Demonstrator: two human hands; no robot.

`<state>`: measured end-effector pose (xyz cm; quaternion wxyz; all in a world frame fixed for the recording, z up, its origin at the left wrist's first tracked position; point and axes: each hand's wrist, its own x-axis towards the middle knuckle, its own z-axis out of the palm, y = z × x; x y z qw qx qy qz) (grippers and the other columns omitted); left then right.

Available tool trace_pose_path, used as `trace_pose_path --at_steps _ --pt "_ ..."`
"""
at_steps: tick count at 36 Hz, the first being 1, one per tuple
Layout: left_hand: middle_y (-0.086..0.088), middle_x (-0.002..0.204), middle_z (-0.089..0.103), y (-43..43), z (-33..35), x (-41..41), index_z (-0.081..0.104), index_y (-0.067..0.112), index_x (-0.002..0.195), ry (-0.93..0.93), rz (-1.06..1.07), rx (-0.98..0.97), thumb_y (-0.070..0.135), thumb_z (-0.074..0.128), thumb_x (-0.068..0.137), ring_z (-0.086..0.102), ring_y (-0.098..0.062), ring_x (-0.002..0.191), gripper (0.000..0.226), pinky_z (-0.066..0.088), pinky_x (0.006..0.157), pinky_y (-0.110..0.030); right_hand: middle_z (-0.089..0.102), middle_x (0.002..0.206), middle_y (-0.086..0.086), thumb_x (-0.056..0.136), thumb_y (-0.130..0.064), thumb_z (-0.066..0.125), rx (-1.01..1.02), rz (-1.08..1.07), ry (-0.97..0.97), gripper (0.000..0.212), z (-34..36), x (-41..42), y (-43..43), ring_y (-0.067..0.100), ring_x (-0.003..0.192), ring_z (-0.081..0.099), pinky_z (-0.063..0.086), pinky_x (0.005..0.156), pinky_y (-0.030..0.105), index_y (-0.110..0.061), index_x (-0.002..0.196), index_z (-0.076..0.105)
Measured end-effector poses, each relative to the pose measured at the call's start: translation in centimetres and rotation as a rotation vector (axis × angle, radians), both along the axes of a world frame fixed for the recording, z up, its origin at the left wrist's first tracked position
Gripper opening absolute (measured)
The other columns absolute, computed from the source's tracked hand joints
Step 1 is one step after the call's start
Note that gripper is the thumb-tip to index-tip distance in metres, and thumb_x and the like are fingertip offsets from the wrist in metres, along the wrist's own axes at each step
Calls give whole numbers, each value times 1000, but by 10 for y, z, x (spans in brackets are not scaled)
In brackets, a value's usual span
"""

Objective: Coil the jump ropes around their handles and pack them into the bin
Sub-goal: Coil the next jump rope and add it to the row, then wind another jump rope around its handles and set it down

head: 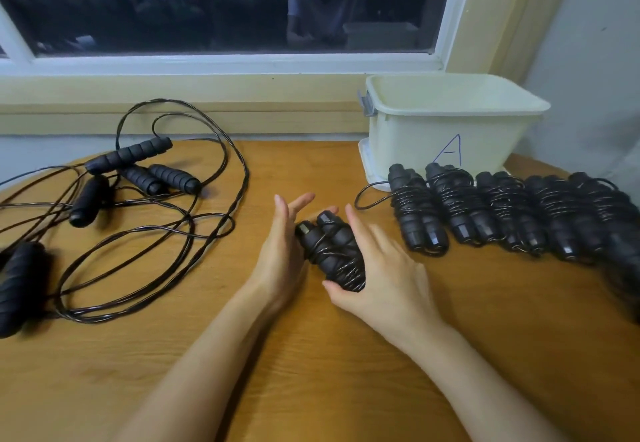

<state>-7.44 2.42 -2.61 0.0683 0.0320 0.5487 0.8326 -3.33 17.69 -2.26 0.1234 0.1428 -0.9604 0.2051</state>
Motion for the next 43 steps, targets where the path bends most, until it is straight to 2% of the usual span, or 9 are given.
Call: trace_pose_path --at_steps 4,8,15,20,24,28,30,34,43 --pt "1 132 62 3 -5 5 43 27 141 89 102 -188 61 17 99 64 -11 115 60 54 86 -23 48 140 -21 78 -53 71 -114 -51 19 89 2 4 4 8 126 49 47 86 32 -45 152 23" --pt "9 126 62 6 -18 14 48 29 134 271 236 -541 55 26 101 60 -1 113 48 47 96 -28 49 141 -22 79 -51 72 -184 -141 68 76 20 15 28 7 126 49 45 88 29 -45 147 37" --pt "9 116 66 36 -25 30 59 21 125 398 240 -969 30 42 104 60 -10 111 29 44 92 -25 45 149 -14 85 -54 66 -112 -393 93 74 47 41 117 15 128 50 47 91 33 -42 150 32" --pt "2 119 67 70 -30 42 60 22 124 462 140 -1156 35 44 102 60 -18 111 30 45 98 -42 46 150 -5 87 -56 63 -20 -554 43 75 37 56 167 22 126 52 51 89 36 -37 152 32" --pt "9 119 64 86 -33 46 59 27 120 520 105 -1303 37 43 103 53 -16 115 26 36 99 -36 40 154 1 92 -55 55 176 -566 23 72 8 64 183 23 139 38 51 95 37 -31 154 28" --pt "15 122 60 83 -37 46 60 30 117 551 78 -1391 37 44 103 47 -11 118 23 27 101 -31 47 148 17 76 -58 69 334 -542 121 78 -12 64 194 44 145 25 5 119 64 -20 141 53" --pt "16 125 58 82 -37 46 61 30 117 555 60 -1403 37 44 103 46 -10 120 24 26 102 -30 36 156 17 72 -65 69 346 -581 71 83 -11 64 197 54 145 11 -11 112 69 -28 144 50" --pt "15 129 57 82 -35 46 61 31 118 556 41 -1415 38 44 102 46 -9 123 25 25 107 -31 9 165 13 89 -70 45 305 -679 -105 78 -3 62 205 58 144 -4 -4 109 74 -41 156 17" --pt "15 135 54 81 -30 46 60 33 121 520 6 -1424 37 44 103 42 -8 129 25 25 112 -36 9 165 12 85 -82 32 337 -706 -128 88 0 62 217 57 144 0 -2 110 74 -37 157 7"
